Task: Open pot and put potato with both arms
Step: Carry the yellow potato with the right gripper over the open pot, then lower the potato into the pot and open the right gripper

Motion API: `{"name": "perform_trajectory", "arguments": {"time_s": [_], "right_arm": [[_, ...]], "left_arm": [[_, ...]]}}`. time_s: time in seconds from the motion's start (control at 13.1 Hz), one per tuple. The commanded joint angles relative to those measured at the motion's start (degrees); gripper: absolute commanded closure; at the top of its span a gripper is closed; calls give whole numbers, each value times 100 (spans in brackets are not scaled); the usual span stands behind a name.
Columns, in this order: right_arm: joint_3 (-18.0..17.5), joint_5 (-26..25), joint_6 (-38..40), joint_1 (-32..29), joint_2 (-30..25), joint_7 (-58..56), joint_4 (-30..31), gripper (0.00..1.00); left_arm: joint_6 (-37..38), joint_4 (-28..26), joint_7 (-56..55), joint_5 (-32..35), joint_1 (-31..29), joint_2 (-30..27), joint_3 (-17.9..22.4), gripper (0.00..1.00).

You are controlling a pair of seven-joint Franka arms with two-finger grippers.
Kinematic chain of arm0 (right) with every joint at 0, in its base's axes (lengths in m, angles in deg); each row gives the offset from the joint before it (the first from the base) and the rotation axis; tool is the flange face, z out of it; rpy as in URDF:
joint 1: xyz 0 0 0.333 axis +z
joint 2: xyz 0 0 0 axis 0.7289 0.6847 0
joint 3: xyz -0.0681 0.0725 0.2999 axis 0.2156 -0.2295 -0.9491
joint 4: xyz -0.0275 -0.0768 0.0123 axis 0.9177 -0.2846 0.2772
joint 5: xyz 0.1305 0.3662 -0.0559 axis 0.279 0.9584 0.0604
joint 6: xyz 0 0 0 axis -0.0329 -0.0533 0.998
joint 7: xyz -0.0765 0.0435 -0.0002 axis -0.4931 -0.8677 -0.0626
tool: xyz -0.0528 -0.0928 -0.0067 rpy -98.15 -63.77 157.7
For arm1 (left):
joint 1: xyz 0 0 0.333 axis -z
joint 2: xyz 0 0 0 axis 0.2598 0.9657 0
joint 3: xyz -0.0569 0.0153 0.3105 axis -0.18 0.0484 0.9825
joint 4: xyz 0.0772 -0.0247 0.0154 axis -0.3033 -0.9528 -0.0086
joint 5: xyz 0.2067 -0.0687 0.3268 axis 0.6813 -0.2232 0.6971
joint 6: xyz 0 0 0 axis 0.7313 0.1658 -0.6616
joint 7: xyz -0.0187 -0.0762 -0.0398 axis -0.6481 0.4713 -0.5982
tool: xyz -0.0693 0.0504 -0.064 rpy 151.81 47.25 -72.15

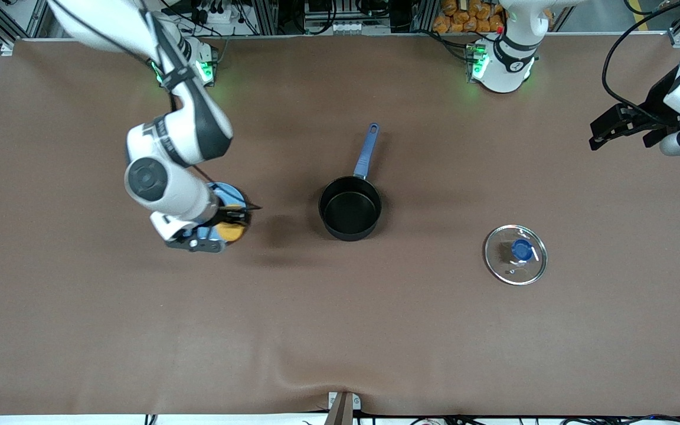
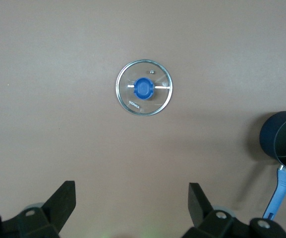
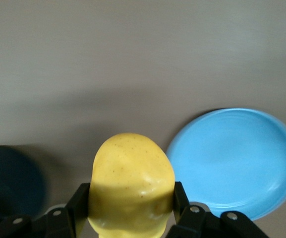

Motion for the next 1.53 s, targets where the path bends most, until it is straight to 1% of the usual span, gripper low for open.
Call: {"name": "perform_trajectory", "arguments": {"time_s": [0.0,0.31,0.38,0.46,0.61,0.76,0.92,0.99,1.14,1.45], "right_arm": [[23,65,145,514,762,751,-1225,100],[32,-23,93,1436,1719,1393,-2316,100],[41,-32,93,1578,1948,1525,-2579,100],[41,-32,93,1692,2055,1657,-2730,100],[41,-41,128,1877,2065,1807,-2714,100],[41,-233,119,2036,2091,1904,-2670,100],[41,-287,75,2071,2100,1992,-2399,100],[41,-391,66,2124,2100,2036,-2267,100],[32,-471,-178,2176,2213,2132,-2056,100],[32,-489,-548,2247,2442,2299,-2020,100]], "left_arm": [[47,-70,108,-118,32,-62,76,0],[38,-8,108,-127,23,-26,94,0],[38,9,108,-118,23,-26,94,0],[30,27,108,-126,31,-18,85,0],[3,45,99,-170,58,35,76,0],[3,45,108,-171,32,35,76,0],[12,45,117,-171,23,26,103,0],[12,45,117,-171,23,35,111,0],[3,45,117,-171,23,35,112,0],[3,45,117,-171,32,44,112,0]]}}
